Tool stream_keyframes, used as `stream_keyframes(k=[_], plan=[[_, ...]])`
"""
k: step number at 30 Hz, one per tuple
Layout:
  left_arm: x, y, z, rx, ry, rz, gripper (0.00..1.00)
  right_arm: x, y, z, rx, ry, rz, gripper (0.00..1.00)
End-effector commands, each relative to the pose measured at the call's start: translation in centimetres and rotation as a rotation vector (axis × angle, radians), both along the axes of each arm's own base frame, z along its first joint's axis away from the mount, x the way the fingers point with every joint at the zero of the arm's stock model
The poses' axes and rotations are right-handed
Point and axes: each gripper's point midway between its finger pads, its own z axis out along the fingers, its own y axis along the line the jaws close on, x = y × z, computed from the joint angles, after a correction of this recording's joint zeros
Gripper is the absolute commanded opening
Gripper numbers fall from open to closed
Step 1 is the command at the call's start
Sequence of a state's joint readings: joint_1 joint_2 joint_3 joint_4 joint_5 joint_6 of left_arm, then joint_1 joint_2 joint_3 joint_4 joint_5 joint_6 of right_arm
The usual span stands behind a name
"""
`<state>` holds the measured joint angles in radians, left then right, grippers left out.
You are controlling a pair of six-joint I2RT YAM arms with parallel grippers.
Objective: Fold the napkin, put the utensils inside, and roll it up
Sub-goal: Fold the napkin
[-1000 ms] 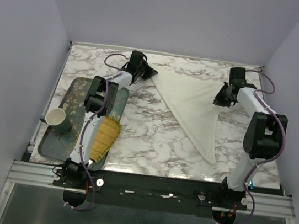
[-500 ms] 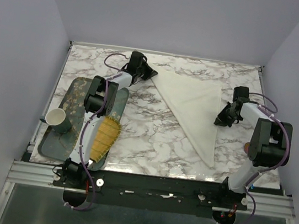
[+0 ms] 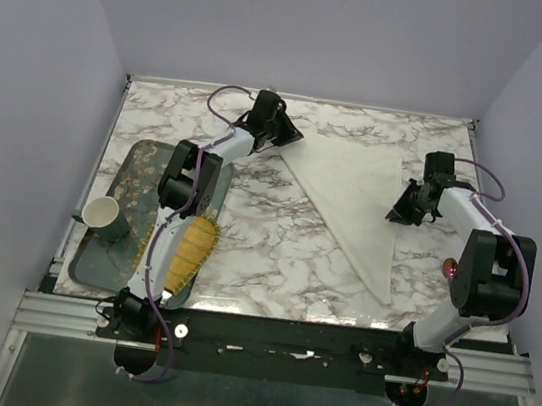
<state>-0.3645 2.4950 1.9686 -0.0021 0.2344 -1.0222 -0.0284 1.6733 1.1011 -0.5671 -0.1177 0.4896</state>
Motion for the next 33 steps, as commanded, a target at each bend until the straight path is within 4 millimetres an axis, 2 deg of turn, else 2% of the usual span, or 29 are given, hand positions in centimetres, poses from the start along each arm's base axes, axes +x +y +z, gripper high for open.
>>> stream_keyframes(k=[1, 3, 7, 14, 19, 21, 22, 24, 25, 26, 28, 29, 31, 32, 33], plan=[[-1.0, -2.6, 4.2, -0.017, -0.064, -0.068, 0.23, -0.9, 1.7, -1.3, 0.094, 0.04, 0.025, 0.23], [-1.6, -3.3, 3.6, -0.022, -0.046, -0.092, 0.23, -0.4, 1.6, -1.6, 0.096, 0.035, 0.015, 0.23], [-2.7, -4.3, 3.5, -0.003, -0.051, -0.135, 0.24, 0.5, 0.9, -3.5, 0.075, 0.081, -0.013, 0.23], [-4.6, -5.8, 3.6, 0.041, -0.025, -0.238, 0.36, 2.7, -2.0, -4.0, 0.04, 0.096, -0.096, 0.23], [-4.7, -6.2, 3.2, 0.048, -0.029, -0.27, 0.4, 7.8, -2.5, -3.4, 0.026, 0.061, -0.033, 0.23], [-4.2, -6.6, 2.9, 0.042, -0.035, -0.286, 0.4, 8.6, -2.6, -3.0, 0.008, 0.062, -0.002, 0.23], [-4.1, -6.7, 2.9, 0.041, -0.035, -0.295, 0.39, 9.3, -2.7, -1.6, -0.001, 0.031, 0.005, 0.23], [-3.7, -6.8, 2.8, 0.035, -0.037, -0.297, 0.36, 8.6, -2.7, -0.5, -0.034, 0.023, 0.015, 0.24], [-3.6, -6.8, 2.7, 0.028, -0.032, -0.295, 0.35, 8.2, -2.6, 2.1, -0.039, -0.034, 0.015, 0.24], [-3.6, -6.8, 2.5, 0.024, -0.027, -0.294, 0.34, 6.0, -2.1, 1.1, -0.021, 0.006, 0.017, 0.25], [-3.6, -6.6, 2.0, 0.024, -0.015, -0.286, 0.33, 4.0, -1.1, 1.9, 0.015, -0.012, 0.024, 0.25], [-3.6, -6.4, 1.8, 0.02, -0.003, -0.279, 0.32, 0.8, -0.5, 1.4, 0.044, 0.017, 0.022, 0.26], [-3.6, -5.9, 1.2, 0.016, 0.012, -0.273, 0.31, -2.3, -0.1, 0.6, 0.065, 0.055, -0.001, 0.27], [-3.5, -5.7, 1.0, 0.02, 0.019, -0.268, 0.3, -3.4, -0.2, 1.5, 0.052, 0.024, -0.013, 0.29], [-3.4, -5.2, 0.7, 0.02, 0.026, -0.261, 0.3, -6.3, -0.4, -0.3, 0.046, 0.091, -0.046, 0.33]])
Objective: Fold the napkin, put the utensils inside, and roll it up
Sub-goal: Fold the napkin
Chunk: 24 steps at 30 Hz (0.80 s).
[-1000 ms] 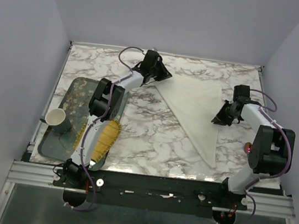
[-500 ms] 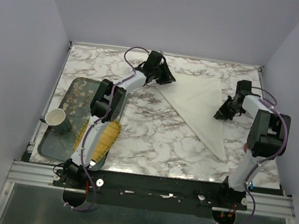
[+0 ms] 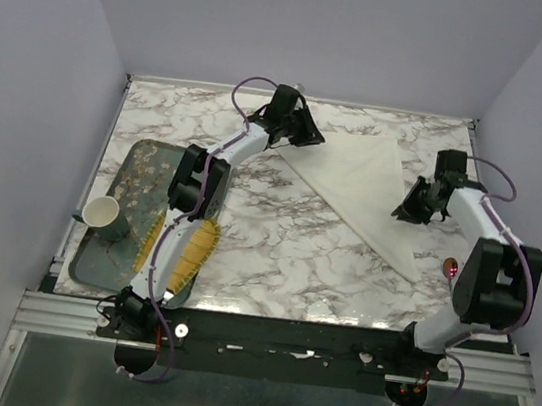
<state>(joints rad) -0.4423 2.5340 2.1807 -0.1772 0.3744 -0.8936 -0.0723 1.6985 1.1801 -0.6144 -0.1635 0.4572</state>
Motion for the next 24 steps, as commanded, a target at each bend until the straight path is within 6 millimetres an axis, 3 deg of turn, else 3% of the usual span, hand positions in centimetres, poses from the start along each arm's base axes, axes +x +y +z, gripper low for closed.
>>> stream_keyframes(k=[1, 3, 7, 11, 14, 20, 24], plan=[[-0.3, 1.3, -2.9, 0.01, 0.071, 0.002, 0.3, -8.6, 0.2, -1.8, 0.0, 0.1, -0.07, 0.35], [-0.2, 1.8, -3.2, 0.008, 0.078, 0.009, 0.29, -10.9, -1.3, -2.2, -0.051, 0.096, -0.143, 0.39], [0.6, 2.8, -3.3, -0.012, 0.082, 0.035, 0.28, -13.1, -2.6, -3.0, -0.044, 0.113, -0.258, 0.38], [1.6, 4.2, -3.5, -0.023, 0.084, 0.063, 0.27, -14.2, -3.3, -4.2, -0.05, 0.157, -0.316, 0.28], [2.3, 5.3, -4.0, -0.018, 0.089, 0.091, 0.26, -15.1, -3.7, -5.2, -0.035, 0.195, -0.36, 0.26], [4.2, 8.5, -6.9, -0.034, 0.151, 0.176, 0.24, -16.5, -4.6, -6.7, -0.019, 0.239, -0.435, 0.26], [4.7, 9.5, -9.2, -0.058, 0.221, 0.199, 0.21, -15.6, -4.7, -6.1, 0.005, 0.211, -0.402, 0.26]])
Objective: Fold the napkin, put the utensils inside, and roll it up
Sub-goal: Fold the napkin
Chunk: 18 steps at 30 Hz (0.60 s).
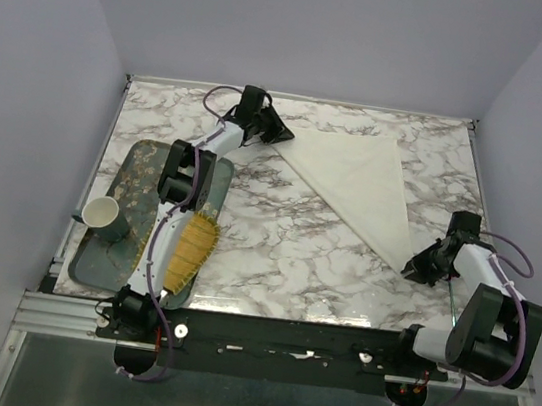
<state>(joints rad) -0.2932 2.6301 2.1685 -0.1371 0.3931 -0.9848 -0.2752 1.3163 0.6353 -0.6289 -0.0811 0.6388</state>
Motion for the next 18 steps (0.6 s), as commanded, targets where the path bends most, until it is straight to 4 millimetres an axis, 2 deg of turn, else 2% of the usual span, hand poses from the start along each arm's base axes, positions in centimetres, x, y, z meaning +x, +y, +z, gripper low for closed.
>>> stream_keyframes(k=[1, 4, 7, 10, 12, 14, 18], plan=[[0.1, 1.3, -3.5, -0.03, 0.092, 0.018, 0.21, -0.1, -0.6, -0.2, -0.011, 0.002, 0.01, 0.25], [0.3, 1.3, -2.0, -0.017, 0.056, 0.01, 0.21, 0.5, -1.2, 2.2, -0.061, -0.078, 0.0, 0.24], [0.5, 1.5, -0.5, -0.02, 0.03, 0.011, 0.21, 0.4, -2.2, 3.0, -0.108, -0.098, -0.034, 0.24], [0.7, 1.6, 0.9, -0.021, 0.006, 0.013, 0.21, -0.2, -1.7, 2.2, -0.067, -0.052, -0.05, 0.24], [0.8, 1.9, 1.0, -0.021, 0.005, 0.017, 0.21, -0.9, -1.4, 1.3, -0.042, -0.023, -0.062, 0.24], [1.0, 2.3, 1.0, -0.023, 0.005, 0.026, 0.21, -1.9, -1.3, 0.3, -0.033, 0.006, -0.09, 0.25], [1.6, 3.9, -0.2, -0.024, 0.02, 0.053, 0.21, -2.5, -2.2, -0.6, -0.039, 0.01, -0.147, 0.24]])
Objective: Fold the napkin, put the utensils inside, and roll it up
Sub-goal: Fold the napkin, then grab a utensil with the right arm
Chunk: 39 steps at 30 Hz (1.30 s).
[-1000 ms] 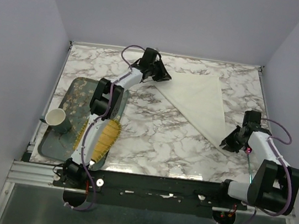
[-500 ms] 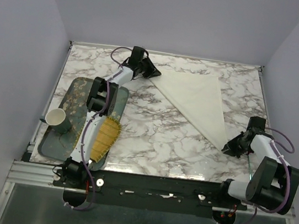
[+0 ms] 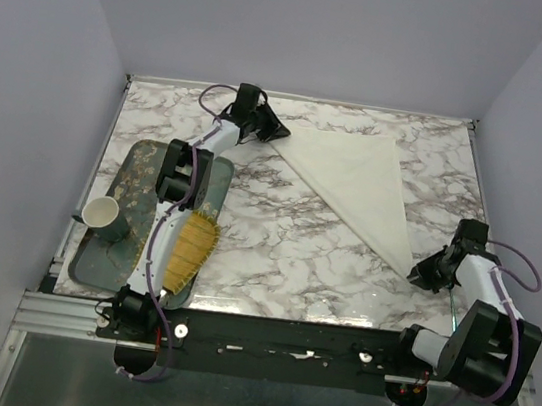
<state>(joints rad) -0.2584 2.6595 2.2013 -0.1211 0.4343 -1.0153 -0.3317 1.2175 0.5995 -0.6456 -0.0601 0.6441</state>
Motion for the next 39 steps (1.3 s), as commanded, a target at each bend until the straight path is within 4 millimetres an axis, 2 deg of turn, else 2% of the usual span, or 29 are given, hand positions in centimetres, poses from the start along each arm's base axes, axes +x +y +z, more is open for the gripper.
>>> stream_keyframes(k=[1, 3, 5, 8, 9, 10, 12, 13, 14, 15, 17, 18, 19, 22, 25, 26, 27, 28, 29, 30, 31, 33, 34, 36, 38, 39], plan=[[0.9, 3.0, -0.4, 0.019, 0.011, 0.05, 0.21, -1.6, -0.9, -1.5, 0.002, 0.05, -0.087, 0.25], [1.5, 3.4, -0.9, 0.008, 0.009, 0.055, 0.21, -1.7, -0.9, -1.7, 0.017, 0.056, -0.096, 0.25], [1.9, 3.7, -0.4, -0.027, 0.017, 0.056, 0.21, -1.0, -0.7, -1.3, 0.03, 0.031, -0.069, 0.25], [2.9, 3.4, 3.0, -0.053, -0.046, 0.045, 0.23, 0.8, -1.7, 0.7, -0.02, -0.048, -0.037, 0.25], [3.2, 3.3, 5.3, -0.061, -0.087, 0.042, 0.24, 1.0, -2.0, 1.4, -0.037, -0.063, -0.03, 0.25], [3.2, 3.2, 6.4, -0.066, -0.105, 0.04, 0.26, 1.5, -2.4, 2.5, -0.066, -0.1, -0.022, 0.26], [3.0, 3.2, 9.4, -0.067, -0.145, 0.039, 0.27, 2.0, -3.3, 3.9, -0.11, -0.122, -0.035, 0.32], [2.7, 3.3, 10.0, -0.061, -0.149, 0.037, 0.29, 2.2, -3.5, 4.3, -0.116, -0.129, -0.046, 0.37], [2.3, 3.3, 10.8, -0.054, -0.161, 0.033, 0.3, 2.6, -3.6, 4.7, -0.12, -0.142, -0.052, 0.47], [1.5, 3.0, 11.8, -0.045, -0.168, 0.028, 0.31, 2.7, -3.6, 4.8, -0.115, -0.142, -0.056, 0.51], [0.4, 2.7, 12.5, -0.027, -0.167, 0.016, 0.32, 3.0, -3.7, 4.7, -0.105, -0.137, -0.087, 0.58], [-0.8, 2.8, 12.9, -0.008, -0.159, 0.014, 0.32, 3.3, -3.8, 4.9, -0.102, -0.142, -0.102, 0.61], [-1.8, 2.0, 12.9, 0.0, -0.151, 0.0, 0.32, 3.4, -3.8, 4.9, -0.087, -0.147, -0.141, 0.65], [-5.0, 0.9, 13.4, 0.034, -0.139, -0.021, 0.33, 3.4, -5.0, 5.5, -0.115, -0.158, -0.25, 0.71], [-7.9, -0.2, 14.0, 0.05, -0.138, -0.054, 0.33, 3.2, -6.0, 6.4, -0.127, -0.203, -0.368, 0.72], [-9.0, -1.4, 14.2, 0.047, -0.136, -0.078, 0.33, 2.8, -6.5, 6.5, -0.147, -0.2, -0.407, 0.72], [-9.8, -1.8, 15.5, 0.041, -0.156, -0.09, 0.33, 1.9, -7.3, 6.4, -0.185, -0.175, -0.451, 0.72], [-10.8, -2.3, 15.0, 0.045, -0.142, -0.103, 0.33, 1.4, -7.7, 6.5, -0.201, -0.171, -0.502, 0.71], [-11.6, -3.1, 15.2, 0.042, -0.144, -0.117, 0.33, 0.6, -8.0, 6.3, -0.217, -0.147, -0.549, 0.84], [-12.2, -3.4, 16.5, 0.035, -0.164, -0.124, 0.33, -1.0, -8.9, 5.9, -0.255, -0.102, -0.615, 0.91], [-12.7, -3.8, 16.6, 0.031, -0.163, -0.131, 0.33, -1.6, -9.2, 5.8, -0.258, -0.107, -0.661, 0.93], [-13.7, -4.7, 18.0, 0.013, -0.181, -0.155, 0.33, -3.4, -10.0, 4.4, -0.224, -0.081, -0.757, 0.9], [-14.0, -5.0, 18.4, 0.011, -0.187, -0.163, 0.33, -3.7, -10.2, 4.1, -0.204, -0.091, -0.78, 0.89], [-15.2, -5.6, 19.9, 0.008, -0.21, -0.184, 0.33, -3.8, -10.6, 3.3, -0.149, -0.113, -0.817, 0.89], [-16.2, -5.9, 19.9, 0.016, -0.212, -0.199, 0.33, -3.7, -10.8, 3.2, -0.131, -0.109, -0.833, 0.88], [-16.9, -6.0, 20.7, 0.014, -0.229, -0.207, 0.33, -3.5, -11.0, 3.0, -0.117, -0.092, -0.841, 0.88]])
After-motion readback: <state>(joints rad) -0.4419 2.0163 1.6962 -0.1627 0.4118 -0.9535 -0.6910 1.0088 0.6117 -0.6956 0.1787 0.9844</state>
